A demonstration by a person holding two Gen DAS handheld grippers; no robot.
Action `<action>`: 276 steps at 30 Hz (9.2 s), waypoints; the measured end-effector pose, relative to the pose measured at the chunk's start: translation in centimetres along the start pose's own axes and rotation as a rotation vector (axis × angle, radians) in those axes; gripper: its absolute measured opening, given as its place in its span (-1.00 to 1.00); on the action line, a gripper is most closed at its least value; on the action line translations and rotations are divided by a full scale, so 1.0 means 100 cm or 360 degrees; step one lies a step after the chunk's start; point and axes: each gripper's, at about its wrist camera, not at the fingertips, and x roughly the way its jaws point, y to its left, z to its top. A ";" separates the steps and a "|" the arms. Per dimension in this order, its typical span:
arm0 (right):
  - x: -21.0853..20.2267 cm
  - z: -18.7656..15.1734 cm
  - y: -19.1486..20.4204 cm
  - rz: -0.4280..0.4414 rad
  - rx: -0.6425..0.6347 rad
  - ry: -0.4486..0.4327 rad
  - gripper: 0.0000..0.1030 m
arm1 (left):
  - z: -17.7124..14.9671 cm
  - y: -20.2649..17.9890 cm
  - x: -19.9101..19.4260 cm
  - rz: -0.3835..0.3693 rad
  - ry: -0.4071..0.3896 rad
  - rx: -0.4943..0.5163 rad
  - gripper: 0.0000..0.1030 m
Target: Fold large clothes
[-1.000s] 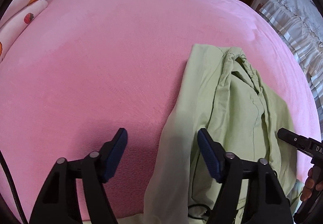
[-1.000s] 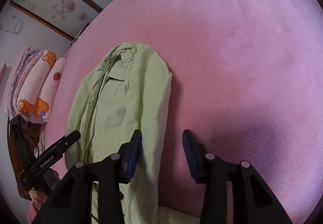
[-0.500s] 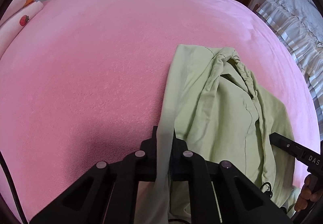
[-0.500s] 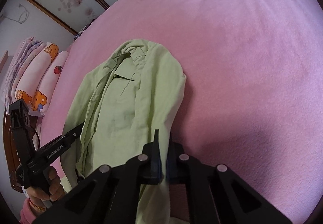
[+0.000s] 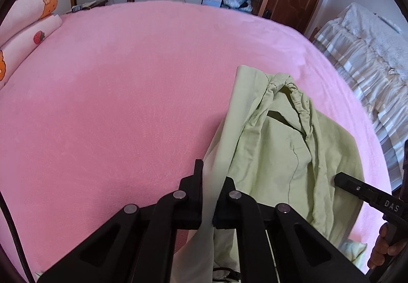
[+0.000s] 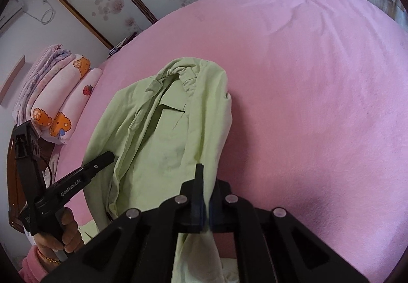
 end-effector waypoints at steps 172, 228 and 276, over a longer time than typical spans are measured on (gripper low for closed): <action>-0.359 -0.562 -0.074 -0.0623 0.0689 0.0224 0.42 | -0.561 0.179 -0.445 0.0463 0.0575 -0.0847 0.59; -0.373 -0.529 -0.088 -0.0423 0.0988 0.0278 -0.64 | -0.513 0.179 -0.473 0.0268 0.0517 -0.1027 -0.72; -0.221 -0.118 -0.053 -0.0404 0.0437 0.0087 -0.68 | -0.134 0.197 -0.298 0.0341 0.0297 -0.0630 -0.78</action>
